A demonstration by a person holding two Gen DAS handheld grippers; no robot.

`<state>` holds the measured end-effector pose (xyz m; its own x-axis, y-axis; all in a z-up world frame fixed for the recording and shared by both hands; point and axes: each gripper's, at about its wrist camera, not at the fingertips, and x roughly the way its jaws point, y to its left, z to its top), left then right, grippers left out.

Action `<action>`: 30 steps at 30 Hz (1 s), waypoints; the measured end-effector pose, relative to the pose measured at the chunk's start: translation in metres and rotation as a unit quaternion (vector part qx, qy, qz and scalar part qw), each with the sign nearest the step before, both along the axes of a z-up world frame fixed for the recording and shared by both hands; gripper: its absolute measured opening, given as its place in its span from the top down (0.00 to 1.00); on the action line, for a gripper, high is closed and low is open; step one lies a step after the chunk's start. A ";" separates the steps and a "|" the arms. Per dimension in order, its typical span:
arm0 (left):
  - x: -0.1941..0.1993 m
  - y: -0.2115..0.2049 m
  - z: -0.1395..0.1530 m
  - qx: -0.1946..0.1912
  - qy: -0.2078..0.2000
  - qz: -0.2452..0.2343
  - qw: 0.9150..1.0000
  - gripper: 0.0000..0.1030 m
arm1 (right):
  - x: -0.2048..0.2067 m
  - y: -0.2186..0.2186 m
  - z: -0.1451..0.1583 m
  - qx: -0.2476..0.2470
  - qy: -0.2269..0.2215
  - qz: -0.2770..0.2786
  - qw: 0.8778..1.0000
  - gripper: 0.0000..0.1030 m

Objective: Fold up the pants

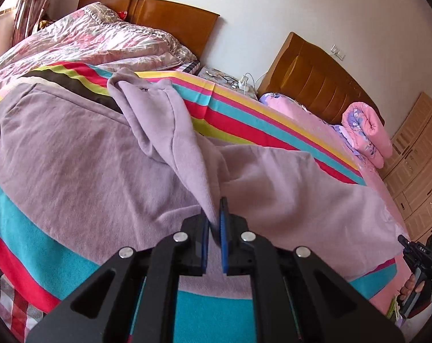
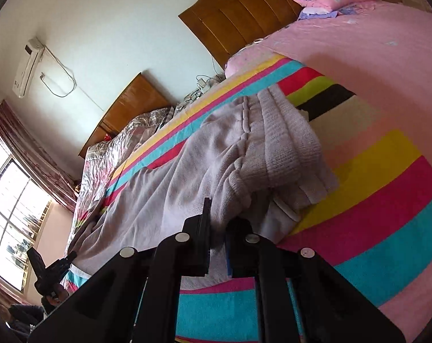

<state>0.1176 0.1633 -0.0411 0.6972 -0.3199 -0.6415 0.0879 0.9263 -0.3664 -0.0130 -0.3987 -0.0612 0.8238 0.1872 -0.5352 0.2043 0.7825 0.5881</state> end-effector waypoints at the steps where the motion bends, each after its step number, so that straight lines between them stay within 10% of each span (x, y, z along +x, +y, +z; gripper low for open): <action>1: 0.001 -0.002 -0.004 0.007 0.012 0.001 1.000 0.93 | 0.000 0.001 -0.003 -0.010 0.009 -0.004 1.000 0.92; 6: 0.004 -0.002 -0.050 0.029 0.038 0.014 0.999 0.93 | 0.007 -0.013 -0.056 0.019 0.027 -0.003 0.999 0.93; 13: -0.007 -0.005 -0.032 0.025 0.017 0.039 0.999 0.91 | 0.015 -0.017 -0.040 -0.018 0.003 0.020 1.000 0.93; 17: -0.011 -0.011 -0.052 0.041 0.018 0.043 0.998 0.87 | 0.010 -0.039 -0.072 0.064 -0.007 0.022 0.998 0.97; 20: -0.011 -0.010 -0.052 0.022 0.018 0.036 0.999 0.77 | 0.007 -0.039 -0.070 0.072 -0.011 0.016 0.997 0.89; 24: -0.013 -0.008 -0.048 0.008 0.015 0.037 0.999 0.46 | -0.008 -0.022 -0.057 0.069 -0.030 0.008 0.997 0.49; 30: -0.007 -0.002 -0.051 -0.005 0.024 0.037 0.999 0.59 | -0.018 0.018 -0.054 0.038 -0.007 0.041 0.998 0.52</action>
